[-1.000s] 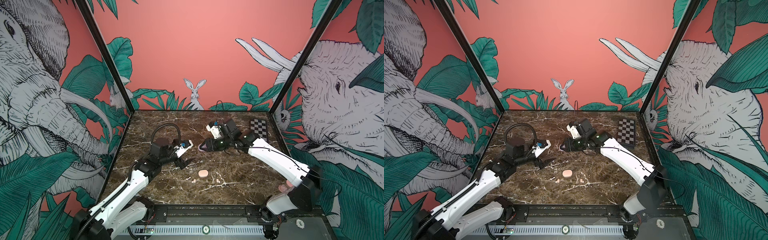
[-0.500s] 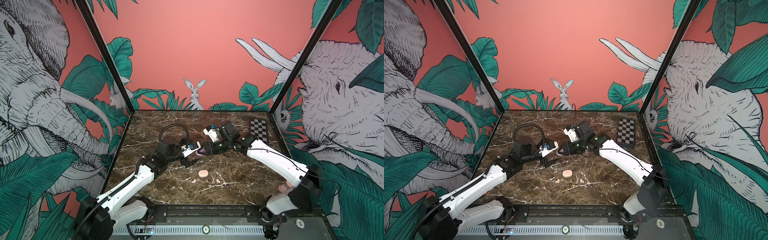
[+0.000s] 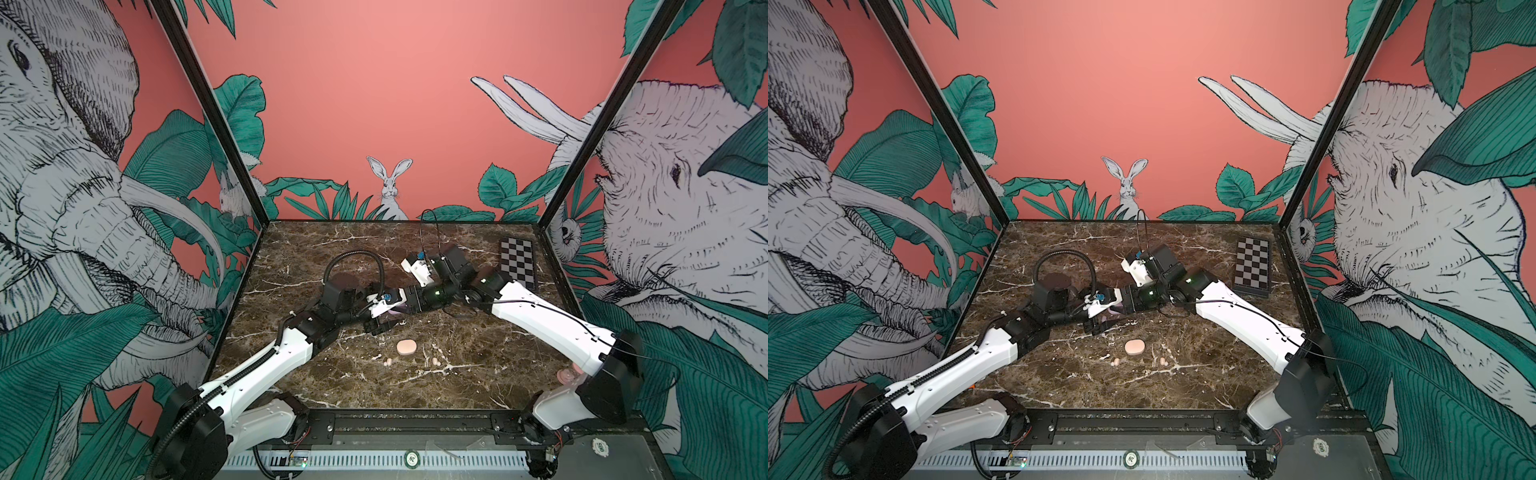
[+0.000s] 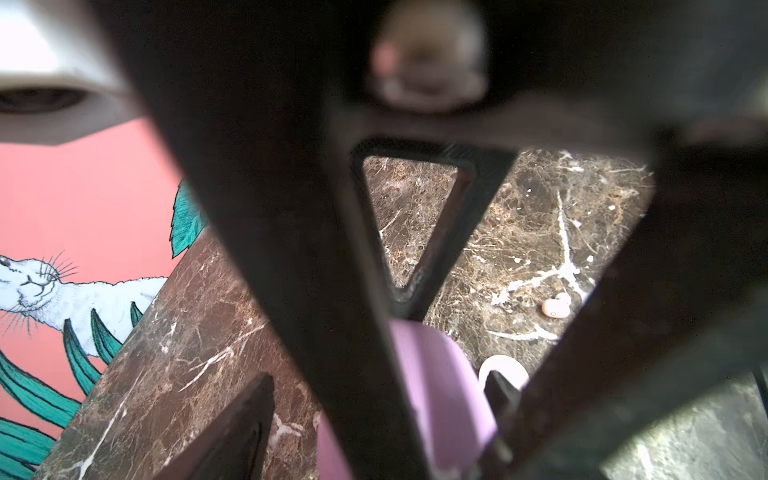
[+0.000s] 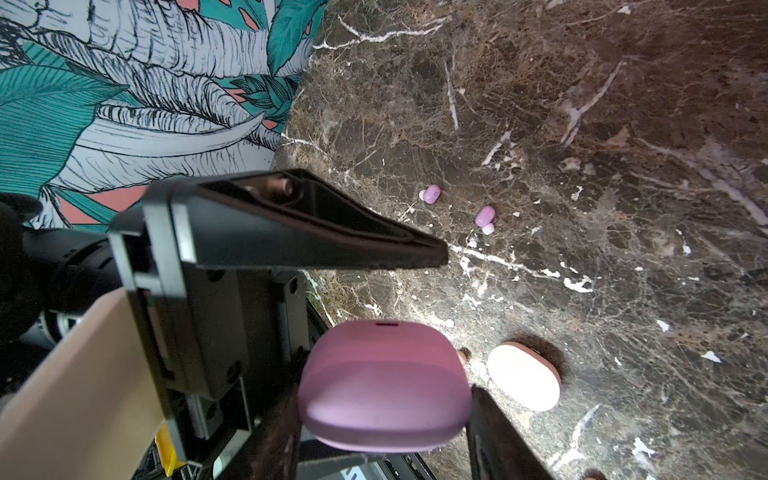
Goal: Insert the wireless bluetooth earbuds into the charging case
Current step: 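Bring the held case toward the left gripper while the left gripper reaches to it, then close the left gripper on the case lid held by the right gripper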
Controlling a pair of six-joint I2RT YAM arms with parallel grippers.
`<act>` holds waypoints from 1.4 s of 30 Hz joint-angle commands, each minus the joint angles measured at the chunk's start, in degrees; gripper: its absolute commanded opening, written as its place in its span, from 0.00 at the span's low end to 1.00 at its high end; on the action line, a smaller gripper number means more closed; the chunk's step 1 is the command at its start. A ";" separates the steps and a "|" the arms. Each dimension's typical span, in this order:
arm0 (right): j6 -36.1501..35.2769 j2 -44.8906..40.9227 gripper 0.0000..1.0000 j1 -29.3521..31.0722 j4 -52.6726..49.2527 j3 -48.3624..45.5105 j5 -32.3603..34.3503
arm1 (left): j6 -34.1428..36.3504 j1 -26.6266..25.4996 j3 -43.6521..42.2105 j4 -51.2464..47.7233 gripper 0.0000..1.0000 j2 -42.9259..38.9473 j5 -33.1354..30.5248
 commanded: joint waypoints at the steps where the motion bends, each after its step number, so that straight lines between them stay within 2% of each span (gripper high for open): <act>1: 0.08 0.01 0.00 0.43 1.16 0.64 0.47 | 1.50 -0.34 -0.02 -0.50 0.77 -1.11 0.19; 16: 1.45 0.36 0.00 0.67 3.32 -0.20 -0.30 | 2.69 -0.61 -0.45 -0.63 0.59 -1.39 -1.02; 23: 2.51 0.64 0.00 0.89 4.75 -1.01 -0.81 | 2.73 -0.61 -0.53 -0.70 0.54 -1.46 -0.91; 29: 2.61 0.27 0.00 0.87 5.04 -1.32 -0.25 | 3.00 -0.59 -0.45 -1.35 0.54 -1.55 -0.83; 33: 2.48 -0.13 0.00 0.89 4.87 -1.21 0.67 | 4.19 -0.81 -0.18 -3.78 0.61 -1.70 -0.92; 42: 2.13 -0.02 0.00 0.94 4.41 -0.97 0.59 | 5.67 -1.04 -0.35 -4.25 0.58 -2.33 -2.90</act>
